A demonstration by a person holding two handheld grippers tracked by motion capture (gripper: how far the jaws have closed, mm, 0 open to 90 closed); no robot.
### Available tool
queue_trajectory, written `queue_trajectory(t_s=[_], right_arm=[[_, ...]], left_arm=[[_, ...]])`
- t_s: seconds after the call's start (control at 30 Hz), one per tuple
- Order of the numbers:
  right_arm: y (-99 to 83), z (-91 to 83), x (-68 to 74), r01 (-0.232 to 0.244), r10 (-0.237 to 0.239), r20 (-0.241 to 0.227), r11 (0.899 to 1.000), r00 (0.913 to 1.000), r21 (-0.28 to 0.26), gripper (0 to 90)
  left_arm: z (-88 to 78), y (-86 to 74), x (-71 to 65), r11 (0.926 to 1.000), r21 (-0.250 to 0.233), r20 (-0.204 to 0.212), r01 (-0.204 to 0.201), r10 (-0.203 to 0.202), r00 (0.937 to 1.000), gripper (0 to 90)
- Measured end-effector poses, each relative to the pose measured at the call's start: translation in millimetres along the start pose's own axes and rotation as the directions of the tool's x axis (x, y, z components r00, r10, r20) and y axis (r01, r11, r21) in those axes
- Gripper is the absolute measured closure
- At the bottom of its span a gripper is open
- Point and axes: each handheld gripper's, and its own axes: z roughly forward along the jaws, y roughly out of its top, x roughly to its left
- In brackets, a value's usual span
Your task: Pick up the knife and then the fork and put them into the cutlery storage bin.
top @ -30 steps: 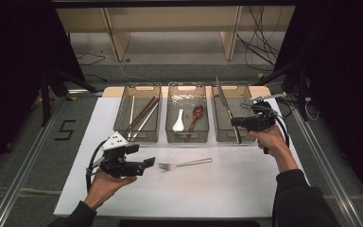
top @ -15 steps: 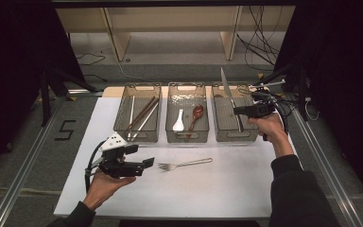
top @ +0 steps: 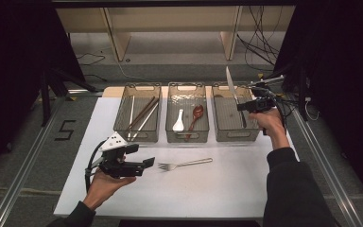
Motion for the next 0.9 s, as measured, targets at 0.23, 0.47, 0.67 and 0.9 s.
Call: queue_trajectory(t_s=[0.23, 0.47, 0.67, 0.9], right_arm=[[3.6, 11.5, -4.8, -0.019, 0.018, 0.038, 0.999, 0.9991, 0.029, 80.1], [1.4, 24.2, -5.6, -0.032, 0.025, 0.090, 0.996, 0.9957, 0.079, 79.7], [2.2, 20.5, 1.5, 0.028, -0.034, 0.064, 0.996, 0.9974, 0.087, 58.1], [-1.9, 4.3, 28.6, 0.178, -0.178, -0.008, 0.983, 0.9840, 0.040, 42.9]], left_arm=[[0.0, -0.3, -0.5, 1.0000, 0.000, 0.004, -0.001, 0.001, 1.0000, 18.7], [-0.2, -0.3, 0.3, 1.0000, -0.003, 0.013, 0.006, -0.006, 0.9999, 18.7], [0.0, -0.9, -0.3, 1.0000, 0.000, 0.011, 0.001, -0.001, 0.9999, 18.7], [0.9, -1.7, 1.1, 1.0000, 0.000, 0.012, 0.007, -0.007, 0.9999, 18.0]])
